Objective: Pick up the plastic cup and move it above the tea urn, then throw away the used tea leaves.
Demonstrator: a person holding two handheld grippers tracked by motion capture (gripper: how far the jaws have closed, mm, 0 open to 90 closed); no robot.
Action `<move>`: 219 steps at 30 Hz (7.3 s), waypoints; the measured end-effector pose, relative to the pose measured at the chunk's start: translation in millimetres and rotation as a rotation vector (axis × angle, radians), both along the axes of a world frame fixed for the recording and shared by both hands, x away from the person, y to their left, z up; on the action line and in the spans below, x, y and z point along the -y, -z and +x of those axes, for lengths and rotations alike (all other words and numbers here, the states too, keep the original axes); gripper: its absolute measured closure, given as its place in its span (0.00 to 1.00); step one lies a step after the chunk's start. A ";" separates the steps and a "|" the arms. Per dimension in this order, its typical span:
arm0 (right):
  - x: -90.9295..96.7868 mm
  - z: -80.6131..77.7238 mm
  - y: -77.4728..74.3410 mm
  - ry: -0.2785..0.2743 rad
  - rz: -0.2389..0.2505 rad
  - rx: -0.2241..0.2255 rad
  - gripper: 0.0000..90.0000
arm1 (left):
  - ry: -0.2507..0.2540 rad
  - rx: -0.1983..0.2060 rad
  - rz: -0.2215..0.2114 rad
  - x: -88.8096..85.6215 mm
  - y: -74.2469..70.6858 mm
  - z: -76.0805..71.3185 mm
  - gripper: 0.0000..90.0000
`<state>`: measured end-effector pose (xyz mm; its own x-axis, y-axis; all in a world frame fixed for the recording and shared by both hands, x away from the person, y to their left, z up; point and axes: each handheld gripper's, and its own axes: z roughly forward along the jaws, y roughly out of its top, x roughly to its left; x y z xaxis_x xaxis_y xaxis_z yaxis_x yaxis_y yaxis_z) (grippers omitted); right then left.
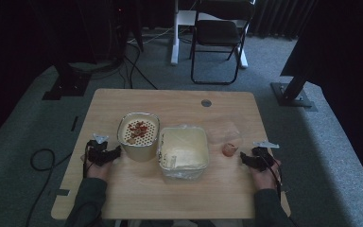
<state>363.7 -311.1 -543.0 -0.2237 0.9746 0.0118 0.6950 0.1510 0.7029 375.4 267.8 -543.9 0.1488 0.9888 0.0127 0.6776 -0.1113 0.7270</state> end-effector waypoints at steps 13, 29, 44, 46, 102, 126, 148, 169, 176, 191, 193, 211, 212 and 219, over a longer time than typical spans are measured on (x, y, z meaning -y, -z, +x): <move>5.0 9.0 -6.8 0.000 -0.004 -0.055 0.56 | -0.001 0.000 0.000 0.1 0.0 -0.1 0.33; 31.7 36.3 -50.2 0.059 0.116 0.075 0.72 | 0.000 0.000 0.002 -0.1 0.0 -0.1 0.33; 16.2 88.3 -66.1 0.038 0.151 0.043 0.77 | 0.001 0.001 0.001 -0.1 0.1 0.0 0.33; 15.3 96.4 -63.8 0.031 0.134 0.013 0.77 | 0.000 0.002 0.000 0.0 0.1 0.0 0.33; -62.4 24.2 -219.3 -0.426 0.210 0.220 0.97 | -0.002 0.001 0.001 0.5 0.0 -0.5 0.33; -48.6 19.6 -167.3 -0.481 0.327 0.175 0.57 | -0.001 -0.001 0.003 0.4 -0.1 -0.4 0.33; -125.1 11.6 -193.5 -0.582 0.132 0.132 0.94 | -0.002 -0.002 0.002 0.7 -0.2 -0.3 0.33; -98.5 -4.0 -226.0 -0.486 0.156 0.341 0.65 | 0.000 -0.002 0.004 0.6 -0.2 -0.2 0.33; -78.6 4.4 -187.9 -0.398 0.105 0.302 0.57 | 0.000 -0.003 0.001 0.9 -0.1 0.1 0.33; -31.9 16.3 -109.4 -0.205 0.076 0.192 0.51 | -0.001 -0.003 0.000 1.3 -0.1 0.5 0.33; -25.0 17.7 -99.4 -0.182 0.079 0.167 0.51 | -0.001 -0.003 0.000 1.3 -0.1 0.5 0.33; -9.7 24.4 -67.7 -0.185 0.144 0.073 0.73 | -0.001 -0.003 0.000 1.3 -0.1 0.5 0.33; -10.5 25.4 -67.6 -0.188 0.146 0.069 0.77 | -0.001 -0.003 0.000 1.3 -0.1 0.5 0.33; -14.7 33.0 -71.6 -0.175 0.152 0.031 0.93 | 0.016 -0.004 0.000 0.7 -0.1 1.1 0.31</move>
